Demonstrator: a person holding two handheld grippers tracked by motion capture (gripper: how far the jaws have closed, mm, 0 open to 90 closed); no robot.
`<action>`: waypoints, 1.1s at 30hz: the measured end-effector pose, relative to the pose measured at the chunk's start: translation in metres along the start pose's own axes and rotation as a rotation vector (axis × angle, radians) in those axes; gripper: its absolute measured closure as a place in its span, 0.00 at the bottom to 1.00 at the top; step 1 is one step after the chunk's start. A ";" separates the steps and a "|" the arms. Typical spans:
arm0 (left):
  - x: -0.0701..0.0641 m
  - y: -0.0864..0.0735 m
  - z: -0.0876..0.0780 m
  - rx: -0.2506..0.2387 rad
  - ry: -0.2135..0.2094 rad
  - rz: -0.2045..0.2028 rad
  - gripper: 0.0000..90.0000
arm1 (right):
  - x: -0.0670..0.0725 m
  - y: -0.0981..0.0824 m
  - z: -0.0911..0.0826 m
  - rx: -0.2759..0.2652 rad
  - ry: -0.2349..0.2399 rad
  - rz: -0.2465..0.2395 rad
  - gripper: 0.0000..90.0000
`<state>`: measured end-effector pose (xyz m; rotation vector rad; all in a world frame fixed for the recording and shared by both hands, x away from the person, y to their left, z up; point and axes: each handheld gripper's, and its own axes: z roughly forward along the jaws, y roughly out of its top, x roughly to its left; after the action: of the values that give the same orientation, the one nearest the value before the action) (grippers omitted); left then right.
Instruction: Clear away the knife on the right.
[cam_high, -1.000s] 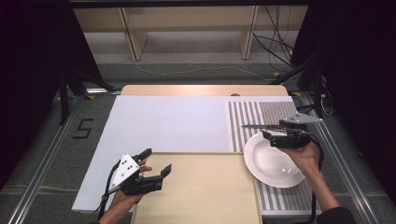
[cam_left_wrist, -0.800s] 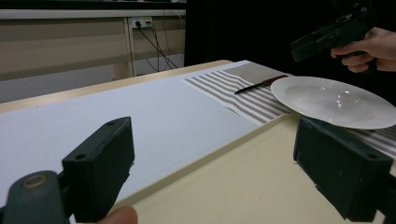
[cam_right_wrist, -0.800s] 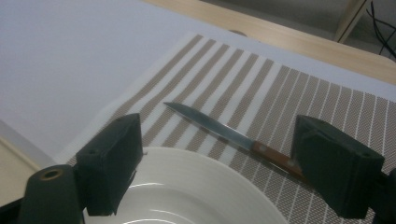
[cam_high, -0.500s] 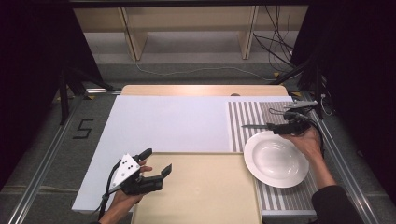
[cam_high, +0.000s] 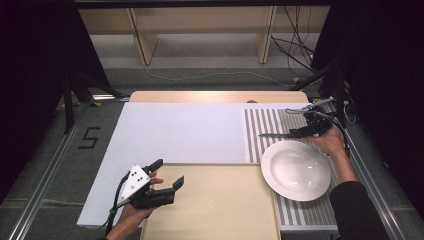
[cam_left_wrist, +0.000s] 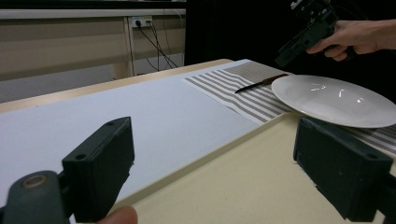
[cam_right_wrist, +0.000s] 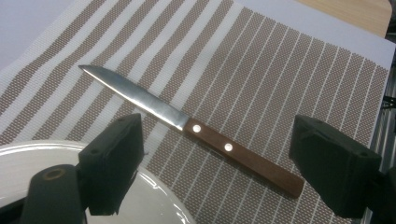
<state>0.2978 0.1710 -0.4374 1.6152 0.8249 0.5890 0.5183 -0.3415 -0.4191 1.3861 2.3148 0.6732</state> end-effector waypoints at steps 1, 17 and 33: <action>0.000 0.000 0.000 0.001 -0.001 0.000 0.14 | -0.001 0.000 0.001 0.009 -0.002 0.002 0.21; -0.001 -0.001 0.001 0.003 -0.005 -0.005 0.14 | -0.011 0.004 0.024 0.135 -0.013 -0.025 0.24; 0.000 -0.001 0.002 0.011 -0.003 -0.005 0.14 | -0.011 0.008 0.040 0.226 -0.014 -0.035 0.30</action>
<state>0.2985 0.1698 -0.4391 1.6234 0.8305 0.5791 0.5505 -0.3392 -0.4468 1.4356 2.4589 0.4004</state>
